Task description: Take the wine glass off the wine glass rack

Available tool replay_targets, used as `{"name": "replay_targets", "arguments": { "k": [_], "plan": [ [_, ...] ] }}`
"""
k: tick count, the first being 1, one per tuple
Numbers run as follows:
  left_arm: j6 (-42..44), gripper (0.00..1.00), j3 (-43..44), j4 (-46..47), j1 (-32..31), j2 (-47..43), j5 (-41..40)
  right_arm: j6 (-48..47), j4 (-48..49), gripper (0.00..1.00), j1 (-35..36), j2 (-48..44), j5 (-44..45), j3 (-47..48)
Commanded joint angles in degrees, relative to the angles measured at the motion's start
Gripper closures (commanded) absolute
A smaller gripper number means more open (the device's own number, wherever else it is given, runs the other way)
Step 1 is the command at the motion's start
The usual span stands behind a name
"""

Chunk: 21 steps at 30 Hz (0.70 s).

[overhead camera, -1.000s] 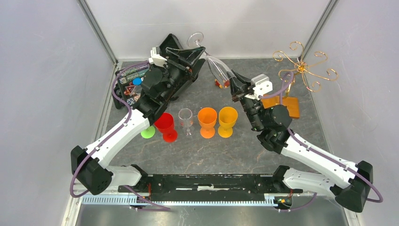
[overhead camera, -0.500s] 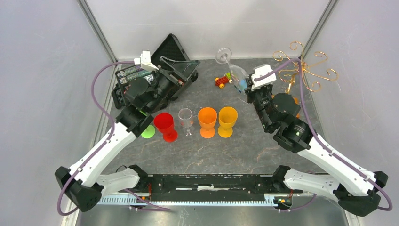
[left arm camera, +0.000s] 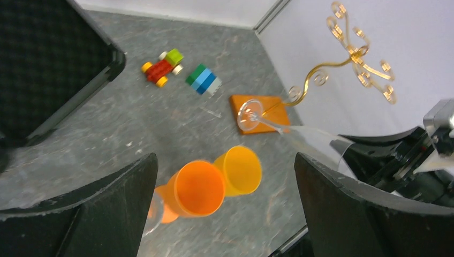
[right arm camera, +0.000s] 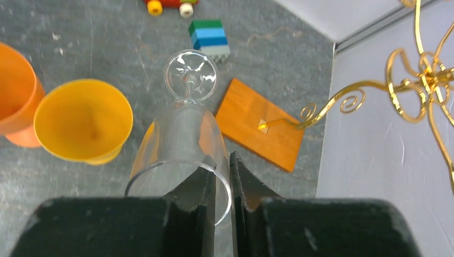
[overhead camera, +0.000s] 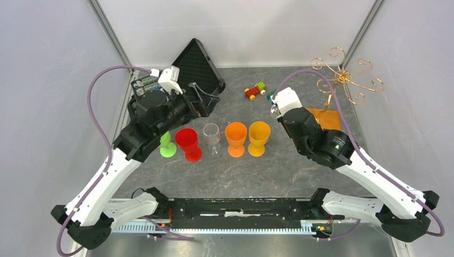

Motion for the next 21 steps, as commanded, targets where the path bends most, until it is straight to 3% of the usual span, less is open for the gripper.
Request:
{"name": "replay_targets", "arguments": {
  "k": [1,6,14,21],
  "plan": [
    [9.5,0.0,4.6,-13.4,0.1,-3.3,-1.6,6.7,-12.6,1.0,-0.3,0.8,-3.1,3.1],
    [11.2,0.0,4.5,-19.1,0.1,-7.1,-6.2,7.1,-15.6,1.0,-0.8,0.6,-11.2,-0.5],
    [13.4,0.0,1.5,-19.0,0.1,-11.6,-7.4,3.8,-17.2,1.0,-2.8,4.3,-18.6,-3.8],
    [15.1,0.0,1.3,-18.9,0.1,-10.2,-5.4,-2.3,-15.1,0.98,-11.0,5.4,-25.5,-5.2]
  ]
}}
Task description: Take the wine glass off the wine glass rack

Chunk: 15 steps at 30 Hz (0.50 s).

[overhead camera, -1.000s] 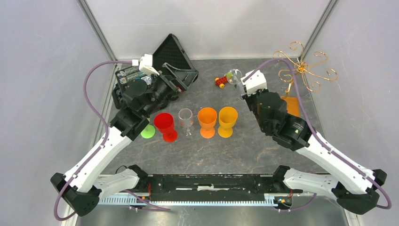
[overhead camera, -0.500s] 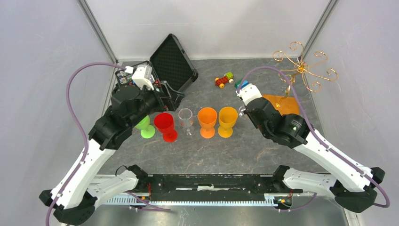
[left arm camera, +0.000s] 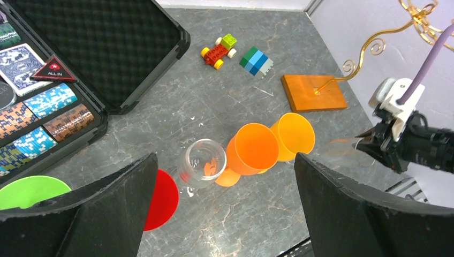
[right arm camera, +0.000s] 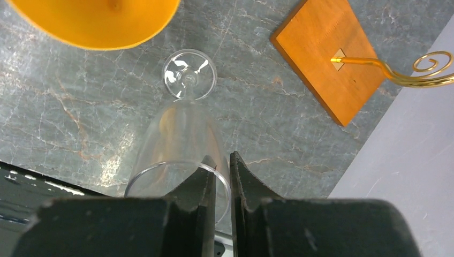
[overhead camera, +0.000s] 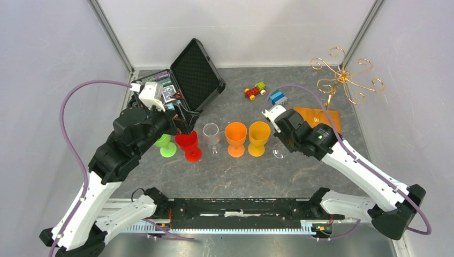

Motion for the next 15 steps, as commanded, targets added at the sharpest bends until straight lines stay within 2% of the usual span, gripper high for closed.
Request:
{"name": "replay_targets", "arguments": {
  "k": [1,6,15],
  "plan": [
    [3.9,0.0,-0.6,0.3,0.1,1.2,1.0,-5.6,2.2,0.96,-6.3,0.1,-6.5,-1.0],
    [4.6,0.0,-0.7,1.3,0.1,1.4,1.6,-6.3,3.9,0.86,-7.6,2.7,-9.1,-0.8],
    [5.5,0.0,-0.6,1.3,0.1,0.6,0.8,-6.0,3.2,0.56,-10.7,4.7,-6.6,1.7]
  ]
}}
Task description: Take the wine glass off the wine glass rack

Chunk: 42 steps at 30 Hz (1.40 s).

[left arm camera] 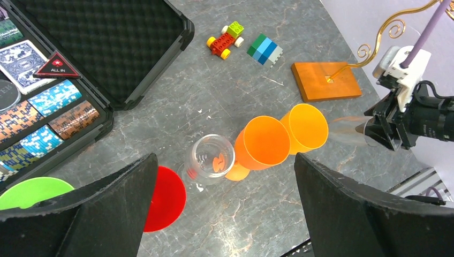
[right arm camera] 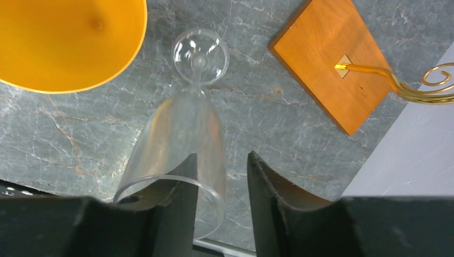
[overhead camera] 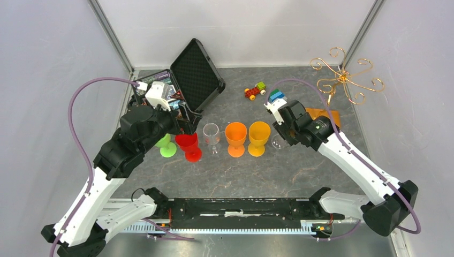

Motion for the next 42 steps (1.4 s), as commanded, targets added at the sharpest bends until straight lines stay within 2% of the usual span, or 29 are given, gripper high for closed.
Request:
{"name": "replay_targets", "arguments": {
  "k": [1,5,8,9,12,17,21,26,34,42],
  "plan": [
    [3.0,0.0,0.4,1.3,0.1,-1.0,0.3,-0.3,-1.9,0.53,-0.9,1.2,1.2,1.8],
    [3.1,0.0,0.6,1.3,0.1,-1.1,0.1,0.0,-0.6,0.49,-1.6,1.5,3.2,4.1],
    [3.1,0.0,1.0,1.3,0.1,-1.1,0.0,-0.5,1.1,0.51,-2.4,1.9,3.8,4.6],
    [3.1,0.0,1.0,1.3,0.1,-1.2,0.1,-0.8,1.6,0.54,-2.8,1.9,3.5,4.6],
    [3.0,0.0,1.0,1.3,0.1,-1.2,-0.1,-1.4,3.1,0.74,-4.4,2.4,2.5,3.3],
    [2.5,0.0,1.2,1.4,0.0,-0.8,-0.1,-1.9,6.3,0.99,-7.7,2.6,0.4,0.7],
    [2.5,0.0,1.8,1.4,0.1,-0.3,0.6,-1.8,6.4,1.0,-9.7,2.9,-1.8,2.2],
    [2.4,0.0,1.3,2.2,0.1,-0.6,0.9,-1.5,0.6,1.0,-10.0,3.3,-4.7,6.4],
    [3.2,0.0,0.2,3.0,0.1,-0.9,0.2,4.3,-6.9,1.0,-10.0,1.6,-7.0,5.2],
    [3.4,0.0,-1.9,3.8,0.1,-2.5,0.3,8.6,-10.9,1.0,-10.0,1.2,-10.5,9.2]
  ]
}}
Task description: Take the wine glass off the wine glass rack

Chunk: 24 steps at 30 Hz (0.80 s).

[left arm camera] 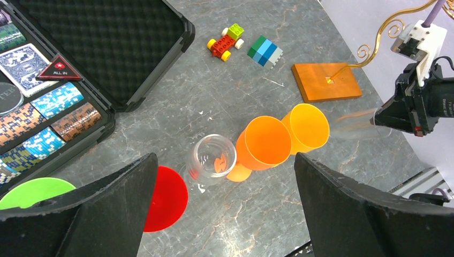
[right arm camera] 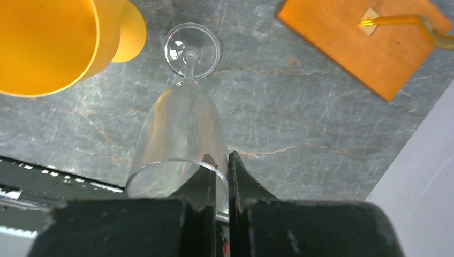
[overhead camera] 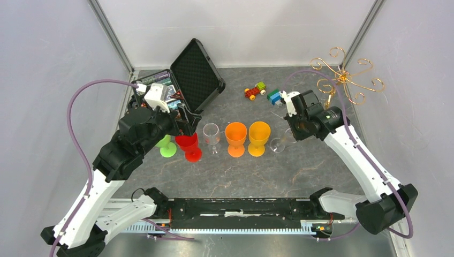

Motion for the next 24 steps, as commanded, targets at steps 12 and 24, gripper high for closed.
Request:
{"name": "replay_targets", "arguments": {
  "k": [12,24],
  "plan": [
    [3.1,0.0,-3.1,4.0,0.1,-4.0,0.3,5.4,-8.5,0.8,-0.1,-0.2,1.9,5.2],
    [2.7,0.0,-3.2,3.8,0.0,-4.6,0.6,3.7,-1.7,0.62,-0.1,6.6,5.2,6.5]
  ]
}}
